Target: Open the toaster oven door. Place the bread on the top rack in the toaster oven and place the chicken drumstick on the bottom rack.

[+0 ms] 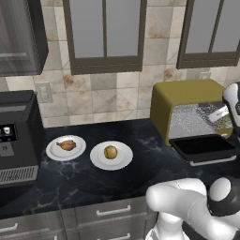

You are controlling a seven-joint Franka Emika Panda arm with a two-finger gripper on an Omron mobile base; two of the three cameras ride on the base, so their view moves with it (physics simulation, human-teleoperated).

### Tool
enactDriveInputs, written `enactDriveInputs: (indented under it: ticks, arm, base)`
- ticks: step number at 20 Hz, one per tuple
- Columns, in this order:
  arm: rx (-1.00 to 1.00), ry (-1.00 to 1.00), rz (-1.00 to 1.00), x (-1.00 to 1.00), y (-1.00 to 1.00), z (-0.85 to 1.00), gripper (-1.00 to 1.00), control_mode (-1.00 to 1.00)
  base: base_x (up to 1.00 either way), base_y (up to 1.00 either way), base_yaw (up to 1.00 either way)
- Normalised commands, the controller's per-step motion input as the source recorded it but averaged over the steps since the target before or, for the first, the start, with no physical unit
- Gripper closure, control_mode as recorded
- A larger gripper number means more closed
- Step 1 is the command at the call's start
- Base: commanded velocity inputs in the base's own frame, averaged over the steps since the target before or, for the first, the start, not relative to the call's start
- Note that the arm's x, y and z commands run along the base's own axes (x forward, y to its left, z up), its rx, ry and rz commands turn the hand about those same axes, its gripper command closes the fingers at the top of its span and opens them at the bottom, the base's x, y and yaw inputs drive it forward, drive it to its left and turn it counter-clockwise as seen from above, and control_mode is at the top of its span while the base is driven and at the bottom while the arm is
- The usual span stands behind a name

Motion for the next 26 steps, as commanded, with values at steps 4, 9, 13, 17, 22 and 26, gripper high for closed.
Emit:
enactDriveInputs:
  ticks: [4, 9, 13, 17, 22, 26]
  arm:
    - [-0.02, 0.11, 0.0, -0.35, 1.0, 0.79, -1.0, -1.0]
    - [0.0, 0.27, 0.0, -0.59, 1.0, 0.45, -1.0, -1.0]
    - [-0.02, 0.25, 0.0, -0.59, 1.0, 0.02, -1.0, -1.0]
    - [-0.07, 0.01, 0.0, -0.34, 1.0, -0.4, -1.0, -1.0]
    - [-0.07, 0.0, -0.02, -0.09, 1.0, -0.58, -1.0, -1.0]
    - [-0.05, 0.0, -0.17, 0.19, 1.0, -0.31, -1.0, -1.0]
  base:
    - [0.0, 0.0, 0.0]
    - [0.0, 0.0, 0.0]
    - [0.0, 0.0, 0.0]
    - [0.0, 0.0, 0.0]
    - [0.0, 0.0, 0.0]
    - [0.0, 0.0, 0.0]
